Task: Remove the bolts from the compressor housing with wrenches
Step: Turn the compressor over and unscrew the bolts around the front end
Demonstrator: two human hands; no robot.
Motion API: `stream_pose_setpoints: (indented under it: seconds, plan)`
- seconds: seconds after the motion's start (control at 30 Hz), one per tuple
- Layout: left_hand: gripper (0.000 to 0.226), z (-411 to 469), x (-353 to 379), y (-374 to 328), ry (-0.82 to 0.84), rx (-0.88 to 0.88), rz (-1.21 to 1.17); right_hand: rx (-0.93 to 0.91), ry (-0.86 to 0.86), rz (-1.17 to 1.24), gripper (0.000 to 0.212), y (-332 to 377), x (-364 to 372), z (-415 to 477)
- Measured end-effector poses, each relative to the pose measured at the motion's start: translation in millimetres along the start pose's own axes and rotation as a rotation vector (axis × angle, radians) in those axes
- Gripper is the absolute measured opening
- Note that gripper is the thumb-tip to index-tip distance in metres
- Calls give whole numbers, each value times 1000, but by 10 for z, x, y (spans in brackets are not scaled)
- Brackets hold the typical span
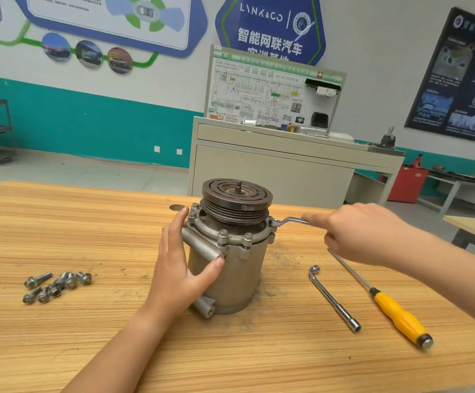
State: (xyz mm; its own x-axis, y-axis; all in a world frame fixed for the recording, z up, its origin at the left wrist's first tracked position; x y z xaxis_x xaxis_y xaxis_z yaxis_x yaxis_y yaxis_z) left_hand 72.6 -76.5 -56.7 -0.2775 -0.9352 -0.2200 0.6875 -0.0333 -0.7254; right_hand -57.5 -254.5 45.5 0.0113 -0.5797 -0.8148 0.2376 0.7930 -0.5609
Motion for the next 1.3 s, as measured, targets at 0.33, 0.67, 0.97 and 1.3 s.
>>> stream_pose_setpoints:
  seconds: [0.33, 0.67, 0.97, 1.3]
  plan:
    - [83, 11, -15, 76, -28, 15, 2, -165, -660, 143, 28, 91, 105, 596]
    - [83, -17, -34, 75, -58, -9, -40, 331, -643, 934, 24, -389, 231, 285]
    - [81, -13, -33, 70, -73, -4, -31, 144, -152, 226, 45, 79, 238, -283]
    - [80, -6, -26, 89, -65, -23, -43, 99, 56, 180, 47, 293, 338, -173]
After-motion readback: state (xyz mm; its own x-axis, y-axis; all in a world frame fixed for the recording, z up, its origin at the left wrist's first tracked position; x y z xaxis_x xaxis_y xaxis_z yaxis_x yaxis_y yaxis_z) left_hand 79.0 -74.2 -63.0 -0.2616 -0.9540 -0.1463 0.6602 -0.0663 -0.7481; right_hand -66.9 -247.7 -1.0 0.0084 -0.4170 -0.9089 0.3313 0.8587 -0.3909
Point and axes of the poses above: each hand's wrist, its own z-axis towards the middle knuckle, its own x-axis out of the palm, y = z × x, the point moved 8 cm from there along z, towards the middle knuckle, and after that the axes turned 4 degrees about -x, right-handed, at the moved point
